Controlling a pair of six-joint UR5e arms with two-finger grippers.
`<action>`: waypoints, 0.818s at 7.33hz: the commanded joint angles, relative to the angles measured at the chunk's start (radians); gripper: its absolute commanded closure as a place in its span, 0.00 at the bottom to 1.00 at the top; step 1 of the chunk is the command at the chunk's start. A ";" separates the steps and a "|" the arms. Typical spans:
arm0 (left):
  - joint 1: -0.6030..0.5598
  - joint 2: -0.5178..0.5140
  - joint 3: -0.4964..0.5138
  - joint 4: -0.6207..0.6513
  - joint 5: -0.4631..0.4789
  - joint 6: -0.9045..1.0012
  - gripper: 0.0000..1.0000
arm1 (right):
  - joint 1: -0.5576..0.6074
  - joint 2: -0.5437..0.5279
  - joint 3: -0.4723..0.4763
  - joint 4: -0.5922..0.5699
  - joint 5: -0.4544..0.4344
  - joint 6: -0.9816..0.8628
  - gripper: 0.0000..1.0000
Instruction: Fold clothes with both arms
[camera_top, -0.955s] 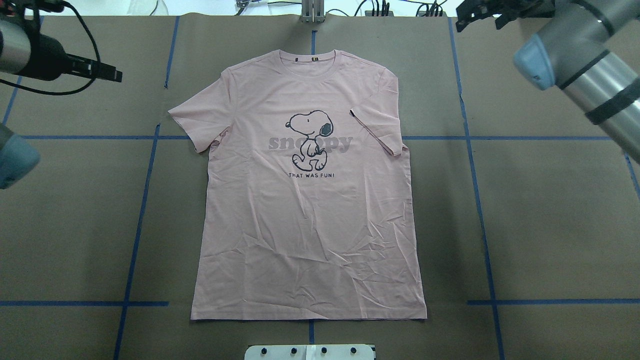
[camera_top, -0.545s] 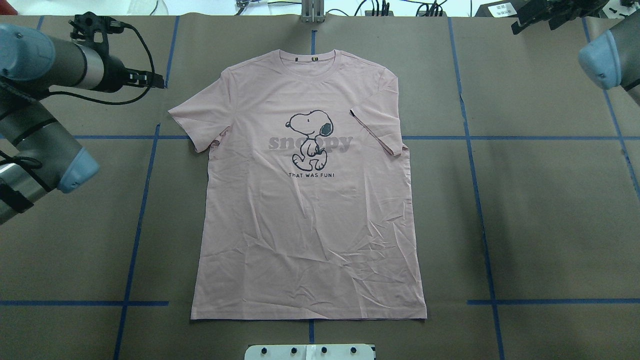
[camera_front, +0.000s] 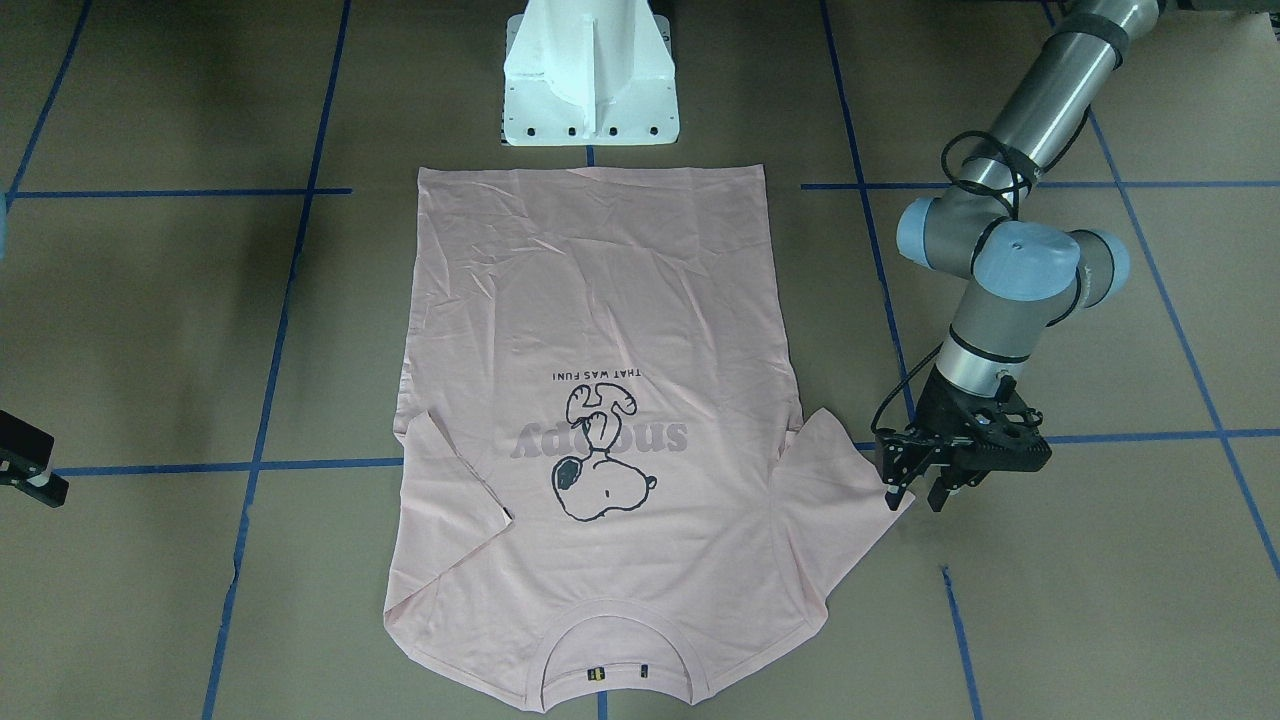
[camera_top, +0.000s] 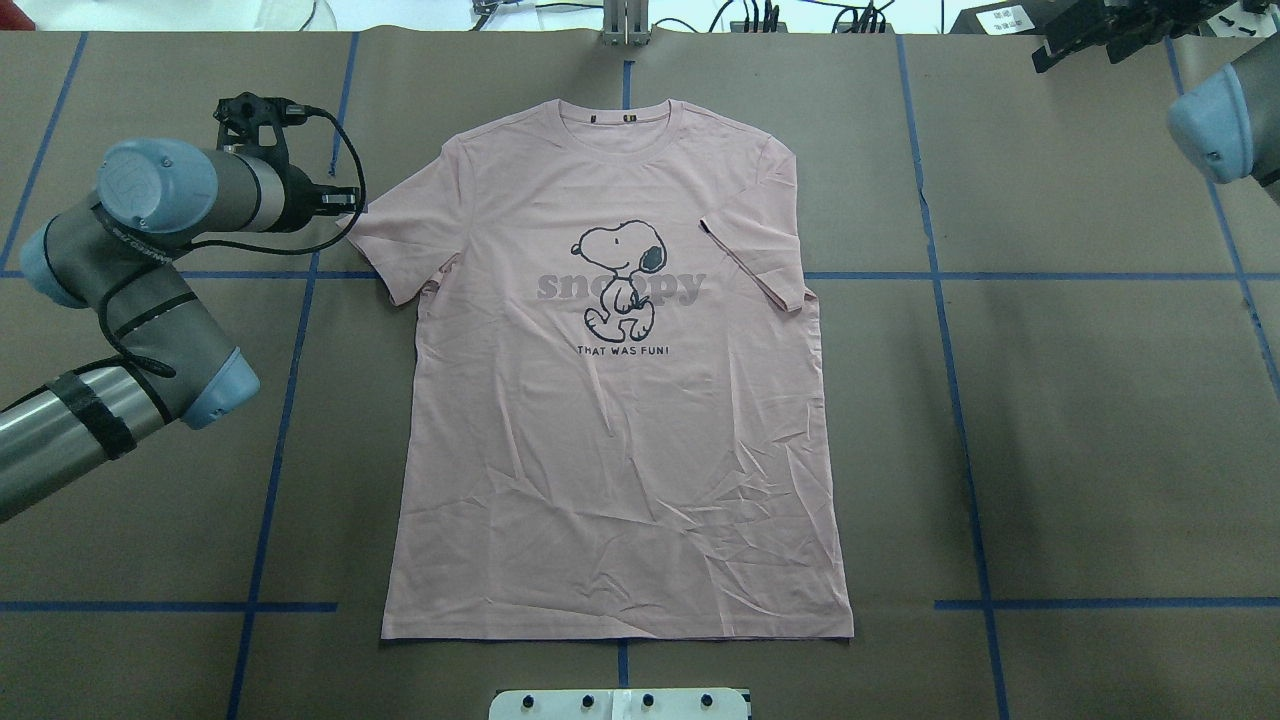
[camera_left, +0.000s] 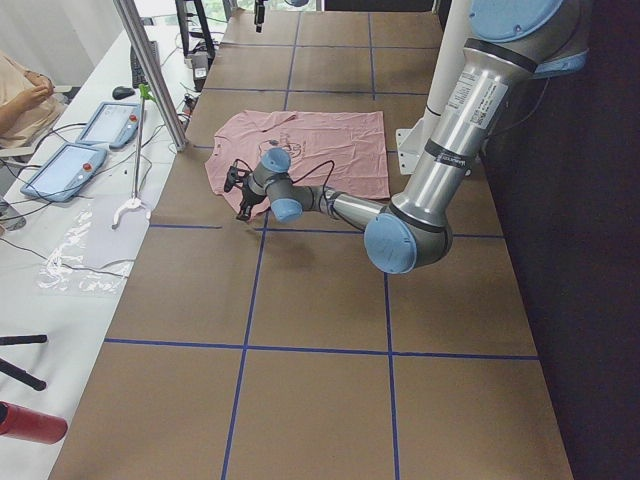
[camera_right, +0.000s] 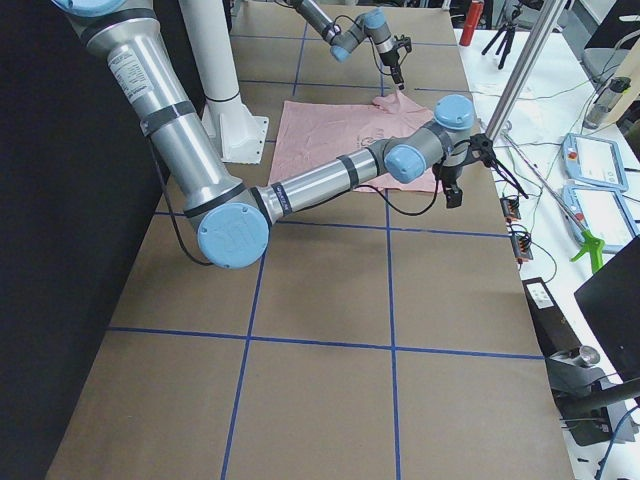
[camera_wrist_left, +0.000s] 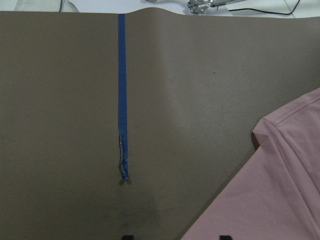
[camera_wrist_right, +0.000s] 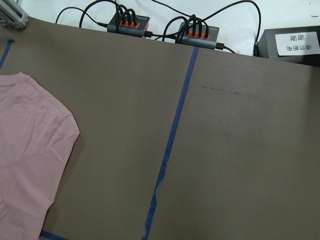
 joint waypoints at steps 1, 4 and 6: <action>0.011 -0.004 0.039 -0.029 0.003 -0.001 0.46 | 0.002 0.000 0.001 0.001 0.001 0.002 0.00; 0.015 -0.010 0.040 -0.029 0.003 -0.001 0.66 | 0.000 0.000 -0.001 0.001 -0.001 0.007 0.00; 0.018 -0.010 0.039 -0.041 0.002 0.000 1.00 | 0.000 -0.003 -0.001 0.001 -0.002 0.007 0.00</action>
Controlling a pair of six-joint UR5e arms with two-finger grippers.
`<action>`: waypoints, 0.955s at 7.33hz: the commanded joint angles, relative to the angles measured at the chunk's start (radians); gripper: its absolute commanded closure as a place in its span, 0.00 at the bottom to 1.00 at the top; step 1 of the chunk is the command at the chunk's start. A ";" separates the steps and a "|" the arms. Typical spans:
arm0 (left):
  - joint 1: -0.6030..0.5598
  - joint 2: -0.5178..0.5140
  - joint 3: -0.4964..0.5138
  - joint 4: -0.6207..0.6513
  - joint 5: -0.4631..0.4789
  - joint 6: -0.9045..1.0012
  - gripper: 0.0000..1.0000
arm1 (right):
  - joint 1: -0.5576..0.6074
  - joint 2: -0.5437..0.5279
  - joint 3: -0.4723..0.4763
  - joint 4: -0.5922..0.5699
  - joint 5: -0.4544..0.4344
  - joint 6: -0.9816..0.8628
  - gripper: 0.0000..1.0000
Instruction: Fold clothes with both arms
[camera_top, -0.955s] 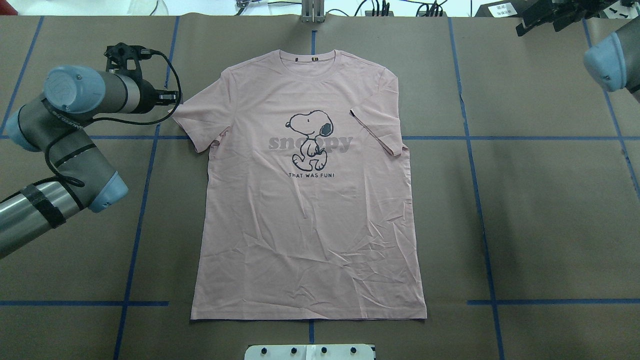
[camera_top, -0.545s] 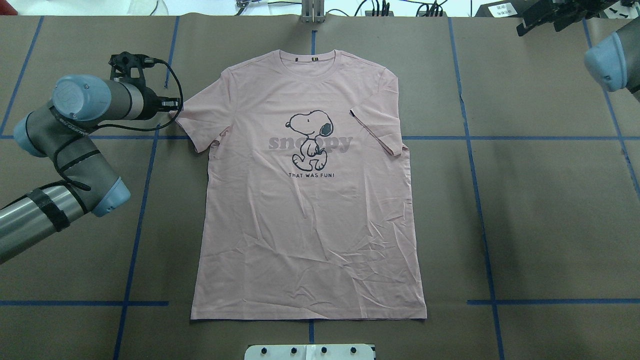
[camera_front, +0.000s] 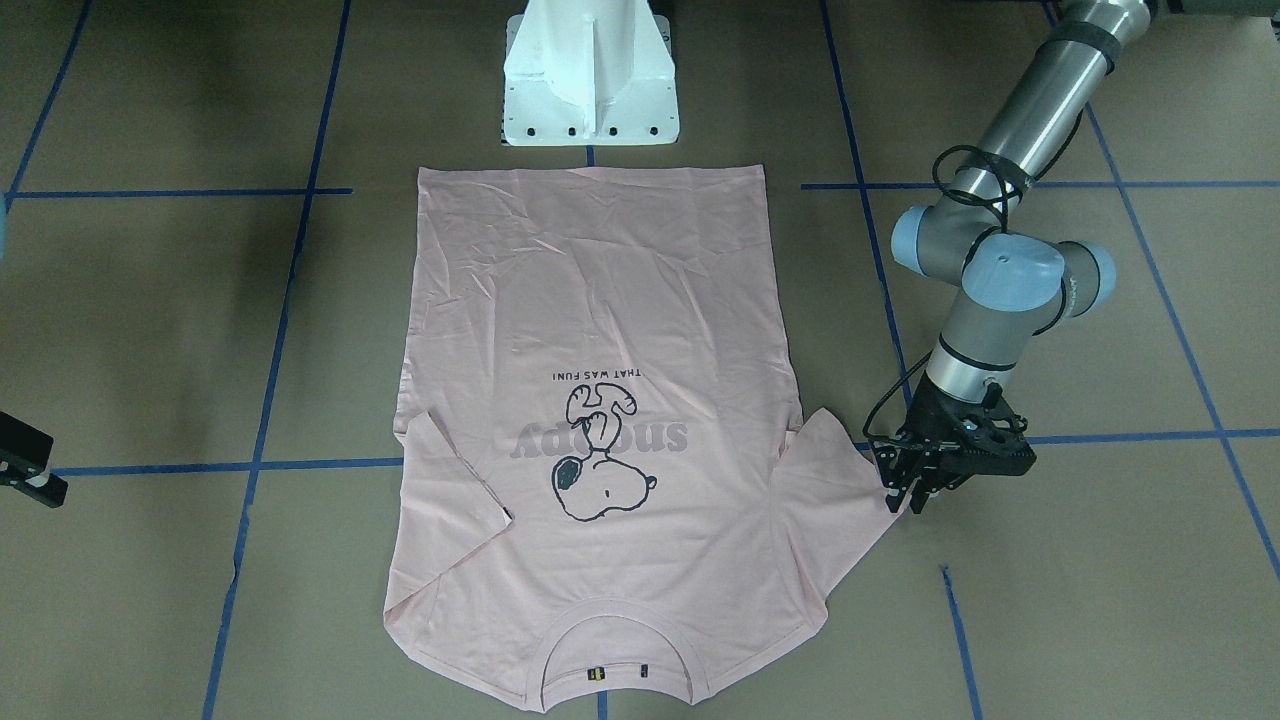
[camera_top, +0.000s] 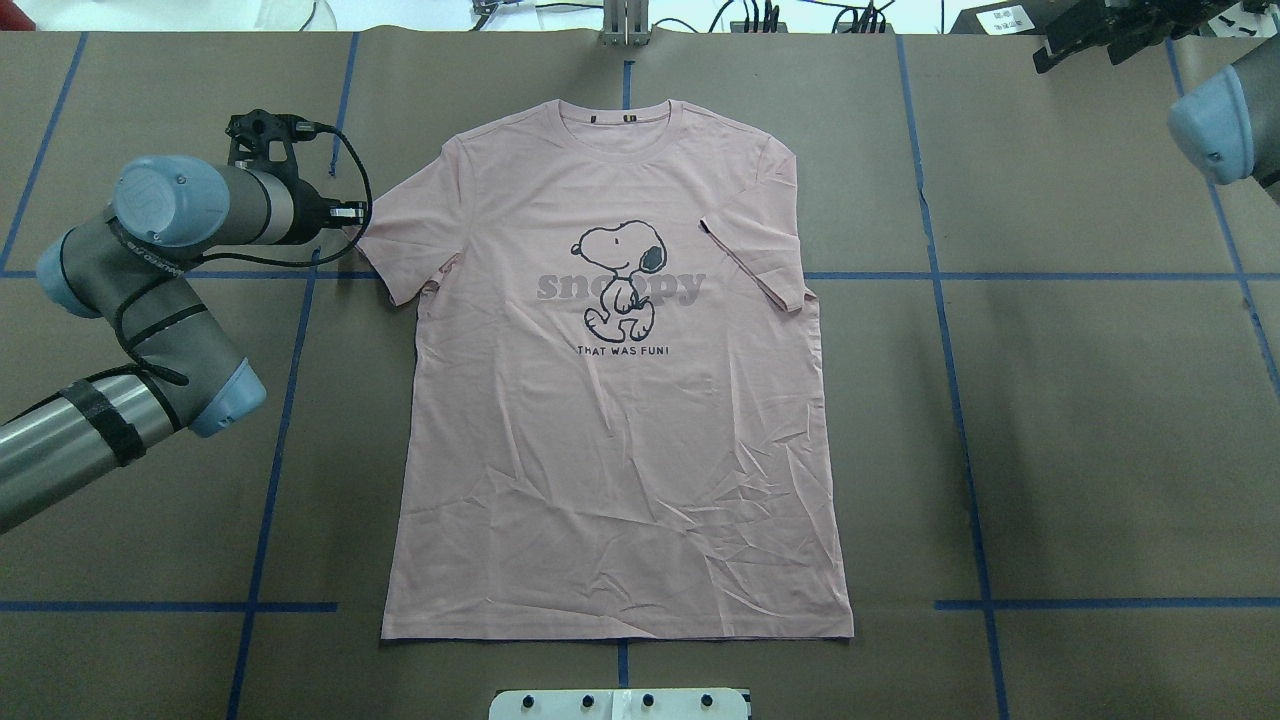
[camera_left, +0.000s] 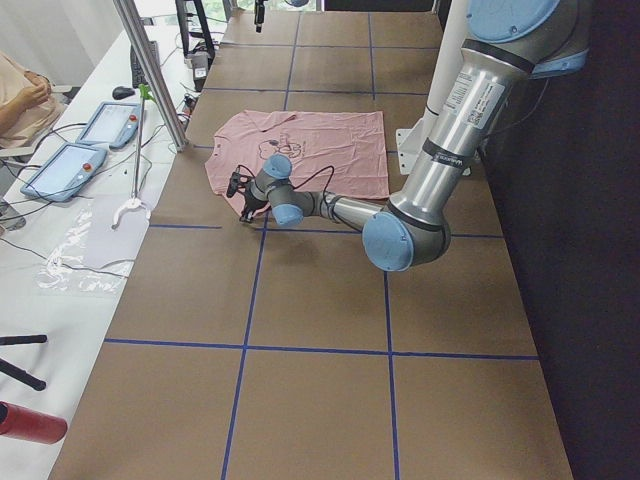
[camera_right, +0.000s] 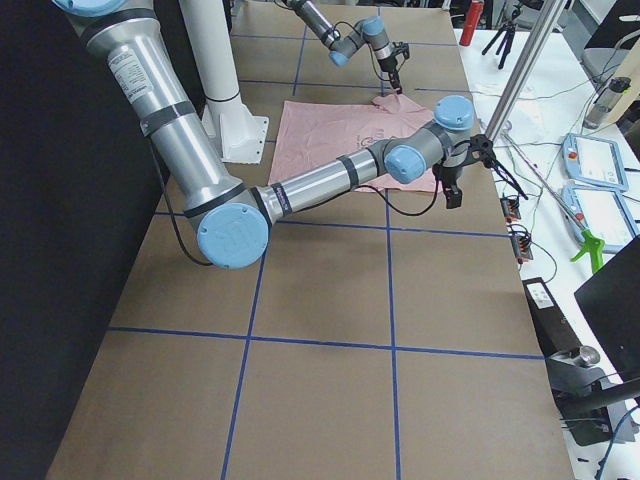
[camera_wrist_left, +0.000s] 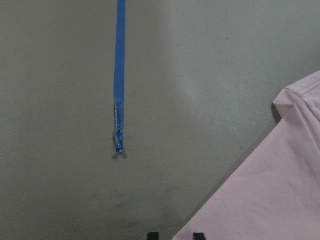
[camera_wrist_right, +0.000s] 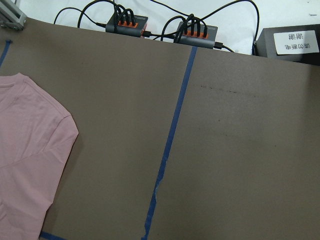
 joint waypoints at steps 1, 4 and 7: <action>0.002 -0.001 -0.005 -0.007 -0.001 0.010 1.00 | 0.000 -0.002 0.000 0.000 -0.001 0.000 0.00; 0.002 -0.022 -0.146 0.129 -0.031 0.012 1.00 | 0.000 -0.003 0.000 0.000 -0.001 0.002 0.00; 0.040 -0.186 -0.177 0.404 -0.025 -0.113 1.00 | 0.000 -0.006 0.000 0.002 -0.001 0.003 0.00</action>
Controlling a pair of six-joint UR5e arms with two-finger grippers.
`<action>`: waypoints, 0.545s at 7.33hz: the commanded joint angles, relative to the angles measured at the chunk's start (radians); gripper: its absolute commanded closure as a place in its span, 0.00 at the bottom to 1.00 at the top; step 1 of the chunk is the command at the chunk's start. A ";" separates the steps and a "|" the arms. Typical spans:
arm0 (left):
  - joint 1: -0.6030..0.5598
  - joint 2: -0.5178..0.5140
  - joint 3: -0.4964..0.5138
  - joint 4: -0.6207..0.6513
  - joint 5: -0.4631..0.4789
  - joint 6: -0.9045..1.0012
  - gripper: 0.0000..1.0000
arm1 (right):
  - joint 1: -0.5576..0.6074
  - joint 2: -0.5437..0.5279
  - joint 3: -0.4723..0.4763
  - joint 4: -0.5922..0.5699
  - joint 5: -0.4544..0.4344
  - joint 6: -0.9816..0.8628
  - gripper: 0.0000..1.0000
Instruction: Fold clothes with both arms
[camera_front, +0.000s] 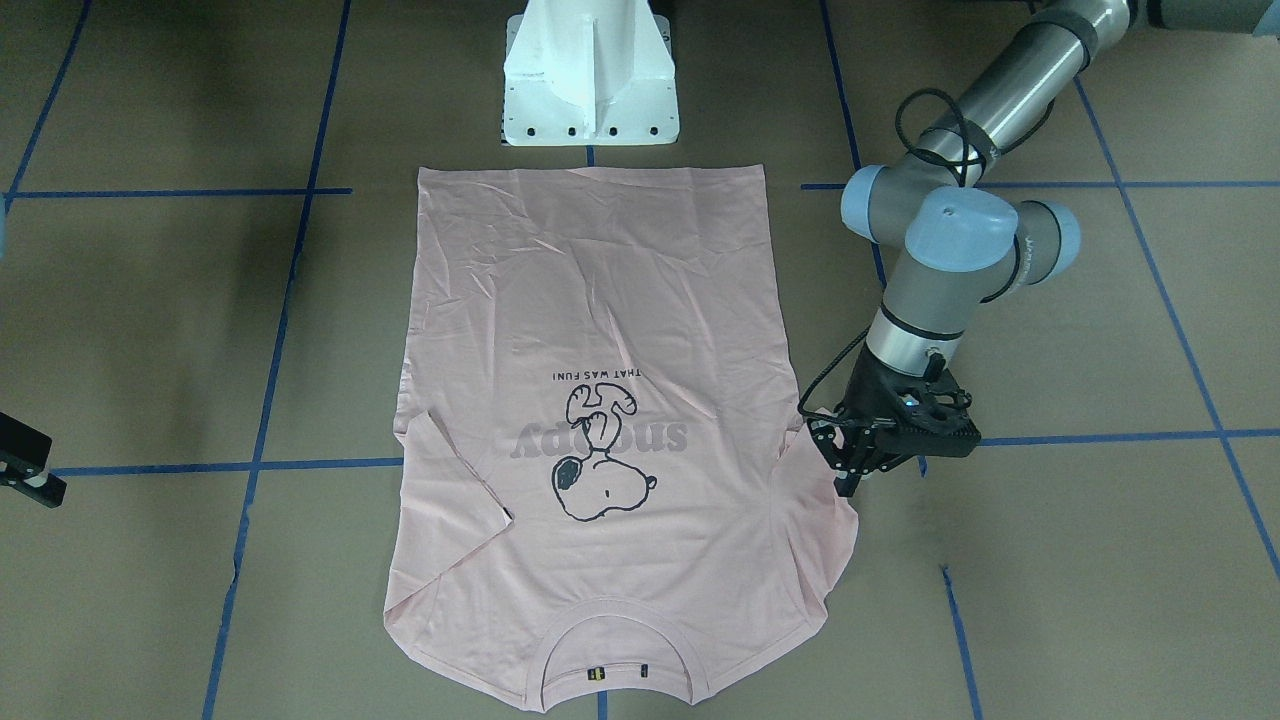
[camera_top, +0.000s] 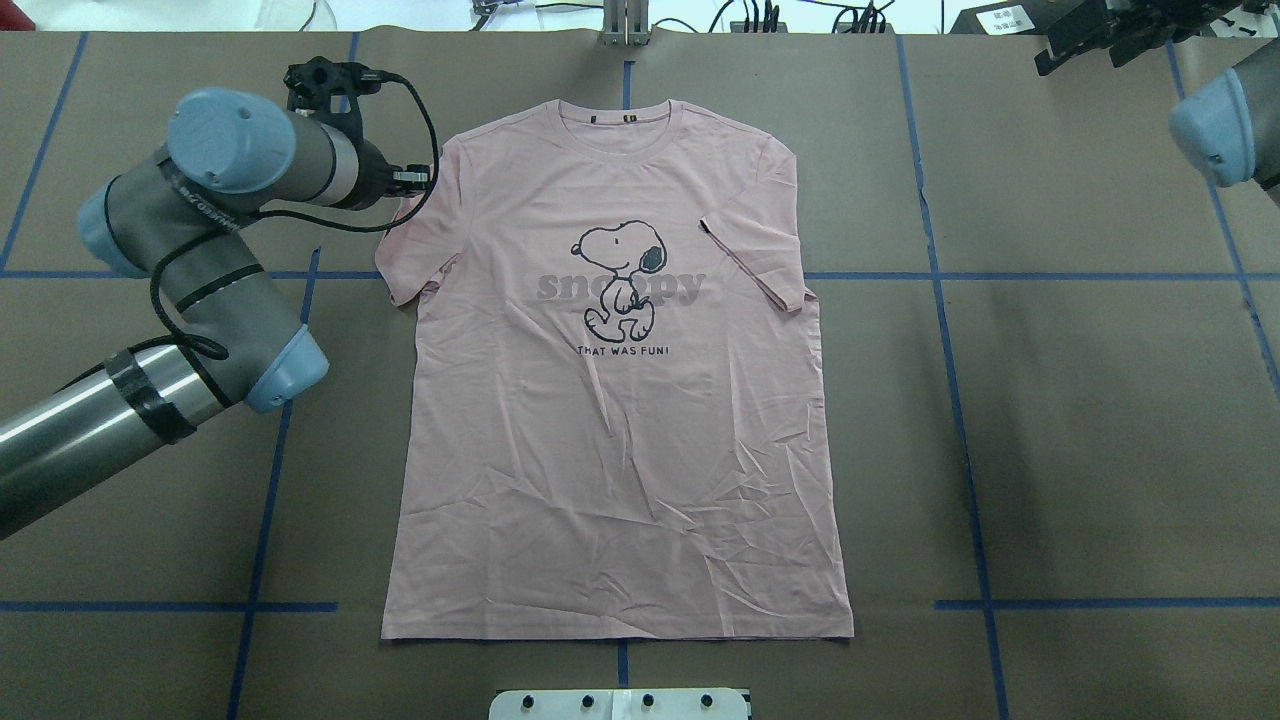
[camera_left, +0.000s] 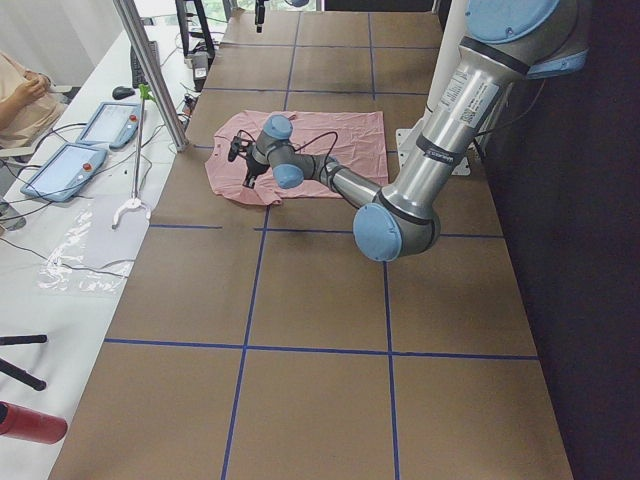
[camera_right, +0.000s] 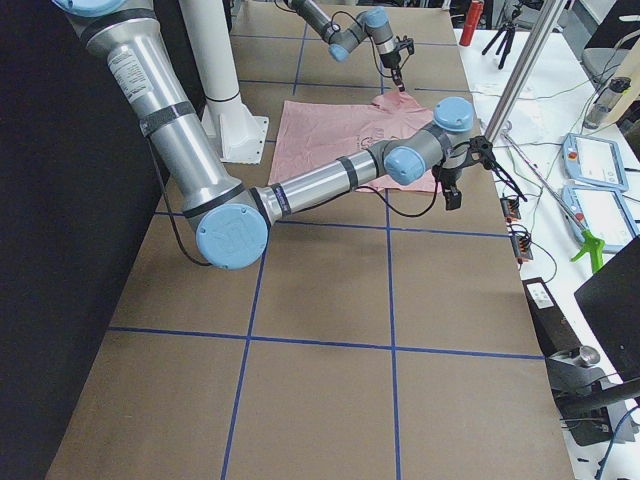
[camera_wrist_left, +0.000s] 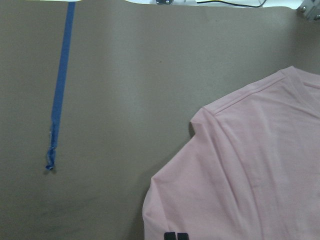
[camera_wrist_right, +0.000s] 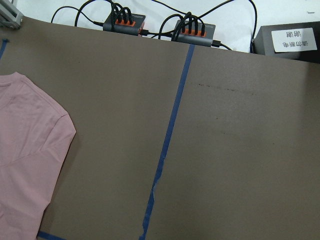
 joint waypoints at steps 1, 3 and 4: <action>0.036 -0.123 0.066 0.091 0.005 -0.078 1.00 | 0.000 -0.002 0.000 0.001 0.000 0.001 0.00; 0.066 -0.226 0.201 0.091 0.030 -0.133 1.00 | -0.003 0.000 0.002 0.001 0.000 0.001 0.00; 0.076 -0.225 0.203 0.090 0.036 -0.127 1.00 | -0.003 -0.002 0.003 0.002 0.000 0.001 0.00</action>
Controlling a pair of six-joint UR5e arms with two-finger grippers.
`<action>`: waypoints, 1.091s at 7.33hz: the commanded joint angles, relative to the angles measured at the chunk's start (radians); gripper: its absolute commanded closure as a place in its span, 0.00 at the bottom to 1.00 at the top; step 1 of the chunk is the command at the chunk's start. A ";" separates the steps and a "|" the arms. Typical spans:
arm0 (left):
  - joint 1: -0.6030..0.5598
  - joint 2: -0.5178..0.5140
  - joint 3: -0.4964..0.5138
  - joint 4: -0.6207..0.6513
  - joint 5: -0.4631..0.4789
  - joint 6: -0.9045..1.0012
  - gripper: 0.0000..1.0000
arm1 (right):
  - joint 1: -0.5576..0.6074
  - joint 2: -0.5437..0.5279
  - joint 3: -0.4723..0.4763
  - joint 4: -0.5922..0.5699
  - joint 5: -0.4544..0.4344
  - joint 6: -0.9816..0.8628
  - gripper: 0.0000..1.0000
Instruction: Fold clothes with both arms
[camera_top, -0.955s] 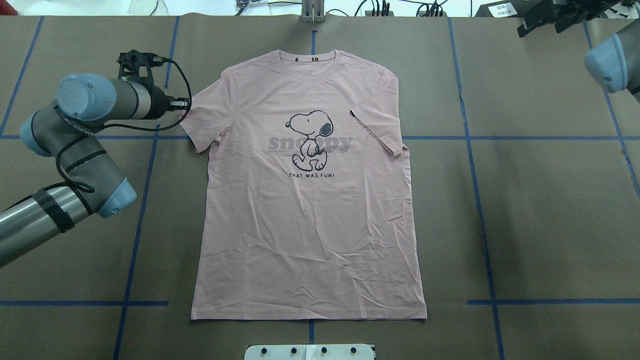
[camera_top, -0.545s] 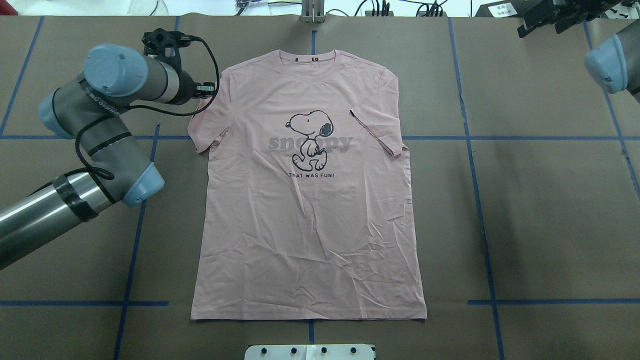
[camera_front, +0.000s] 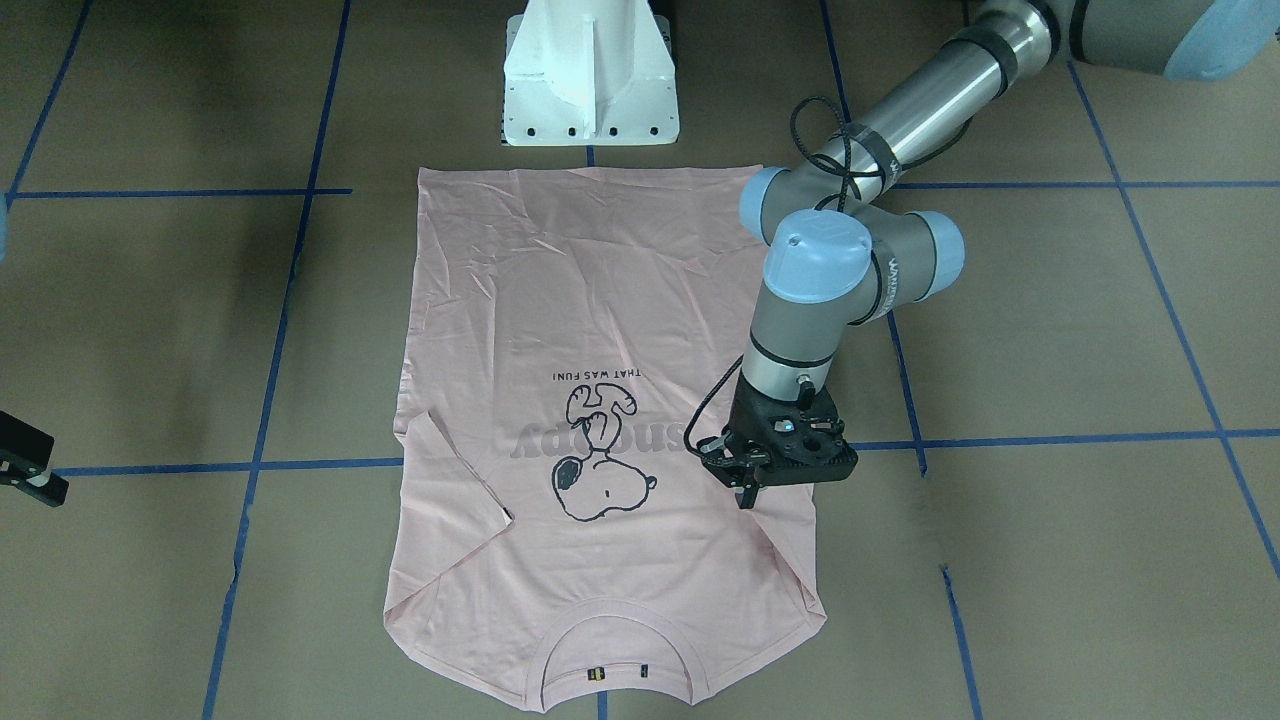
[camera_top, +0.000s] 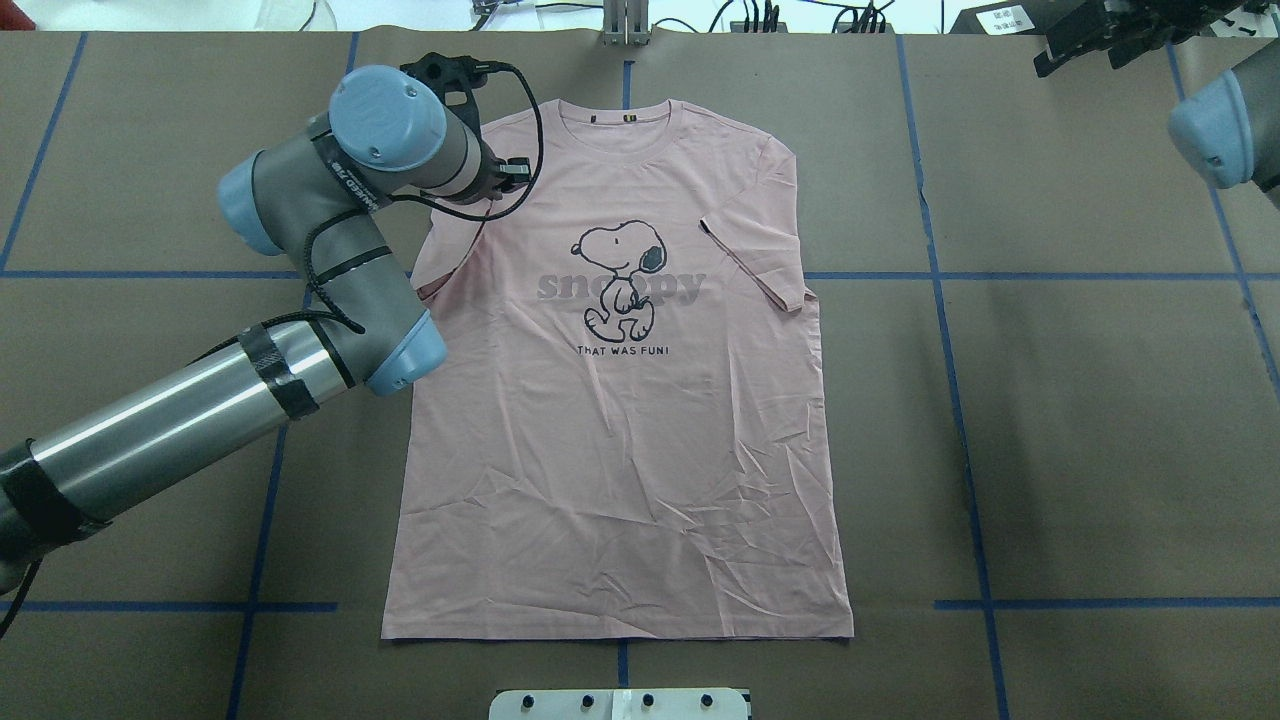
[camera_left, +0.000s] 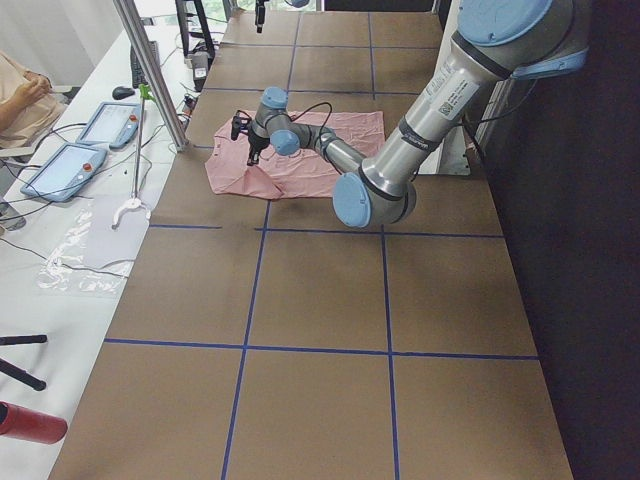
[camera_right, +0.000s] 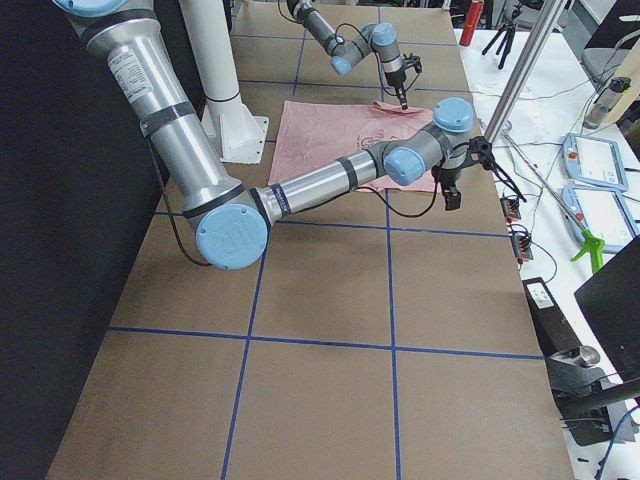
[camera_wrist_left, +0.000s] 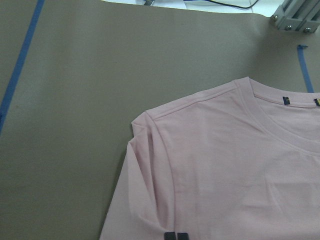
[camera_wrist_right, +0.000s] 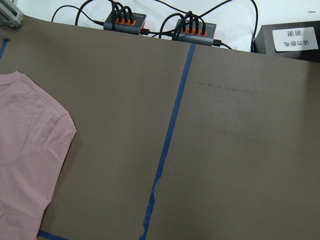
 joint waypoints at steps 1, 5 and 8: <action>0.014 -0.011 0.020 -0.010 0.006 0.059 0.01 | -0.002 -0.001 0.006 0.002 0.003 0.000 0.00; 0.014 0.185 -0.343 0.003 -0.107 0.164 0.00 | -0.186 -0.127 0.266 -0.002 -0.087 0.255 0.00; 0.104 0.370 -0.593 0.022 -0.103 0.149 0.00 | -0.506 -0.400 0.644 -0.007 -0.341 0.607 0.00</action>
